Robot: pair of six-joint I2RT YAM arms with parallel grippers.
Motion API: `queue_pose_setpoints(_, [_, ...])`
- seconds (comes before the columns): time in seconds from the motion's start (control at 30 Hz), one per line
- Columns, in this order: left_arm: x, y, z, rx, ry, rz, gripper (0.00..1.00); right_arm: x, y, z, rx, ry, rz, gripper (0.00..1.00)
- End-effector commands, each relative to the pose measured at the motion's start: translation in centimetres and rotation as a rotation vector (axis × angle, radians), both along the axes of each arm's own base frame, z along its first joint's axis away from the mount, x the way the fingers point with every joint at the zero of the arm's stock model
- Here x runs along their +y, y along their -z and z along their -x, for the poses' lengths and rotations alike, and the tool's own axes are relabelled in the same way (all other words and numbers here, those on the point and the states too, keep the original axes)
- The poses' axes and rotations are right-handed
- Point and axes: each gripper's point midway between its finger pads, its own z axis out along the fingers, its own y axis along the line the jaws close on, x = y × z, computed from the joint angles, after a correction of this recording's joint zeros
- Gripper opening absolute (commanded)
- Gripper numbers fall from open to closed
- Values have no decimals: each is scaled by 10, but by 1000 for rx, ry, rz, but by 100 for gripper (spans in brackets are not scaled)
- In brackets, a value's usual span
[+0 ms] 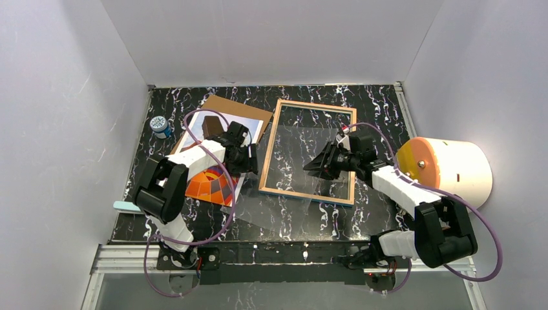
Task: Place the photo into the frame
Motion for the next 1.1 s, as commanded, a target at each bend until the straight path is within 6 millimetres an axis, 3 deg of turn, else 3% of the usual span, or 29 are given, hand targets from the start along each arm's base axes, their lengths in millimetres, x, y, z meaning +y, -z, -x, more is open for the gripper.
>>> queue_pose_setpoints(0.0, [-6,7,7,59,-26,55,66,21,-13,0,-60,-19,-48,42])
queue_pose_setpoints(0.17, [-6,-4,-2,35,-48,79,66,20,-22,-3,-97,31,-17,22])
queue_pose_setpoints(0.37, [-3,-37,-23,-29,-43,98,68,6,-37,-8,-97,76,85,1])
queue_pose_setpoints(0.5, [-7,-62,-36,-74,12,106,74,-5,-52,-13,-86,52,146,1])
queue_pose_setpoints(0.67, [-14,-76,-49,-87,75,105,81,-42,-75,-41,-103,-50,149,1])
queue_pose_setpoints(0.73, [-14,-75,-52,-81,75,97,82,-52,-72,-47,-63,-115,155,1])
queue_pose_setpoints(0.87, [-19,-68,-56,-57,75,104,83,-47,-69,-64,-73,-254,121,1])
queue_pose_setpoints(1.07, [-23,-55,-63,-34,70,103,83,-47,-82,-101,-208,-273,155,1])
